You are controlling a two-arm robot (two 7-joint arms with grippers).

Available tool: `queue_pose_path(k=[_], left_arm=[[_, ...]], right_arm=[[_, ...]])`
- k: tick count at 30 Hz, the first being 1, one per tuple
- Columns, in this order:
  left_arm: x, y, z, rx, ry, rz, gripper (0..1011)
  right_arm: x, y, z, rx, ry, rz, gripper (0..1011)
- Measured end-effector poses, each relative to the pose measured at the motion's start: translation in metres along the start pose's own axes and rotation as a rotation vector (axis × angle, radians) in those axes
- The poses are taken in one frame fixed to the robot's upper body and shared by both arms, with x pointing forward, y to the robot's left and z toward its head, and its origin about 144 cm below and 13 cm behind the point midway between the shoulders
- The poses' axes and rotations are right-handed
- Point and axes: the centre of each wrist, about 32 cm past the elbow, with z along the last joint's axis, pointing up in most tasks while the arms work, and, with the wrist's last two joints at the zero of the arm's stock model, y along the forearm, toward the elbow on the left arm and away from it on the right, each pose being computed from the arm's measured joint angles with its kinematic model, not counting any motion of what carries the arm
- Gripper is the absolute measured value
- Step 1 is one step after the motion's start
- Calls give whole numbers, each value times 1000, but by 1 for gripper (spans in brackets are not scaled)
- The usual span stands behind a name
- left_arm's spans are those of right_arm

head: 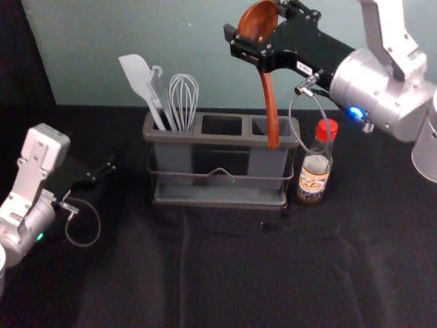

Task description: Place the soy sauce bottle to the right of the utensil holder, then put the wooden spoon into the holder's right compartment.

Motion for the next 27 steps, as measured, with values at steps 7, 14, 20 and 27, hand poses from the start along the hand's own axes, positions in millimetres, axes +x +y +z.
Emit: queue_pose_path(k=[7,14,20,27], left_arm=[[0,0,0,0,0,0,1005],[0,0,0,0,0,0,1005],[0,0,0,0,0,0,1005],[0,0,0,0,0,0,1005]], right_arm=[[11,16,-1,4,-6,-16,841],[19,31,-6,5,-4,-27,841],[21,37,-14,2,-1,-28,841],[22,41,-23,-13,4,-19,841]])
